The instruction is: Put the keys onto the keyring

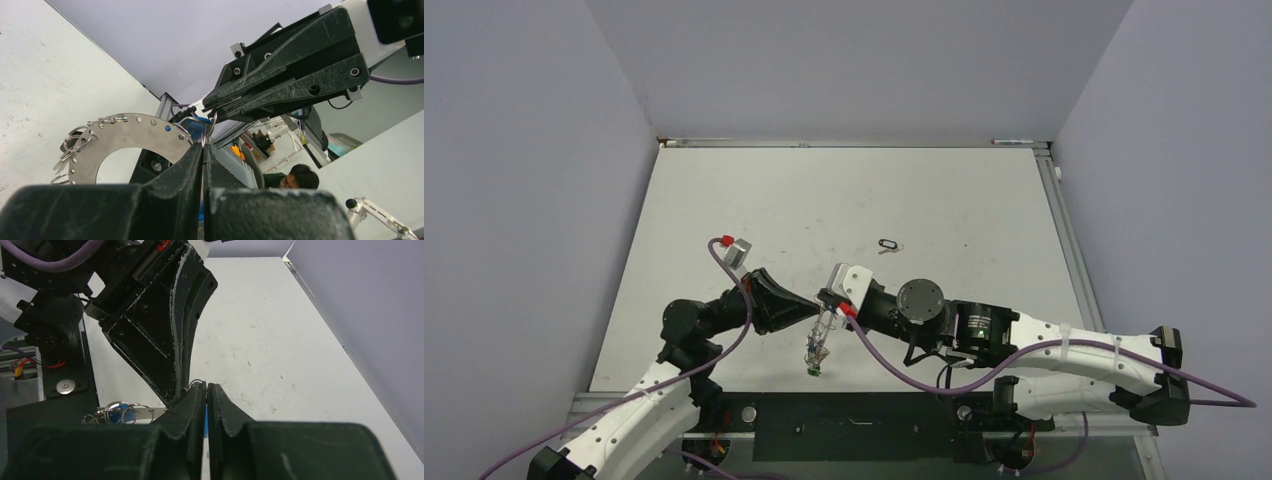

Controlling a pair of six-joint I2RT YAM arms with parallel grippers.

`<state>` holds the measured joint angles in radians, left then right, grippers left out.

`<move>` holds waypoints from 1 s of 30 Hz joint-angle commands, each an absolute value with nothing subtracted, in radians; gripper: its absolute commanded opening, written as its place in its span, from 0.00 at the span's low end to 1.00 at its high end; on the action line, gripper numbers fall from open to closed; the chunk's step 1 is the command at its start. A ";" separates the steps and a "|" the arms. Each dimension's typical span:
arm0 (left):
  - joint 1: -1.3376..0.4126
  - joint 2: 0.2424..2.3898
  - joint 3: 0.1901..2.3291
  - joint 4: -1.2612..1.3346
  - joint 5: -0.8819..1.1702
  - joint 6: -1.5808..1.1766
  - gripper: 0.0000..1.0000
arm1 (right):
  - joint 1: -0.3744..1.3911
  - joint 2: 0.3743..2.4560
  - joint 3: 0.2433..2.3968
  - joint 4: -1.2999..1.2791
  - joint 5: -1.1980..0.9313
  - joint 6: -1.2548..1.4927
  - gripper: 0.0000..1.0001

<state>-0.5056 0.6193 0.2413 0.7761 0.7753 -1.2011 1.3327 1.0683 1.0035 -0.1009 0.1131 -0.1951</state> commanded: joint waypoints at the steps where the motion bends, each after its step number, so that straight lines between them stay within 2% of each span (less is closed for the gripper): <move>1: -0.505 0.621 0.305 0.859 0.862 -1.196 0.00 | 1.336 1.095 1.078 -0.110 0.090 -0.229 0.05; 21: -0.506 0.606 0.260 0.951 0.848 -1.262 0.00 | 1.325 1.215 1.175 -0.203 -0.006 -0.294 0.06; 23: -0.506 0.607 0.251 0.964 0.837 -1.269 0.00 | 1.322 1.223 1.191 -0.210 -0.003 -0.292 0.12; 27: -0.506 0.612 0.242 0.980 0.826 -1.277 0.00 | 1.322 1.240 1.224 -0.217 0.040 -0.291 0.30; 30: -0.506 0.612 0.242 0.983 0.820 -1.278 0.00 | 1.321 1.246 1.243 -0.217 0.069 -0.294 0.31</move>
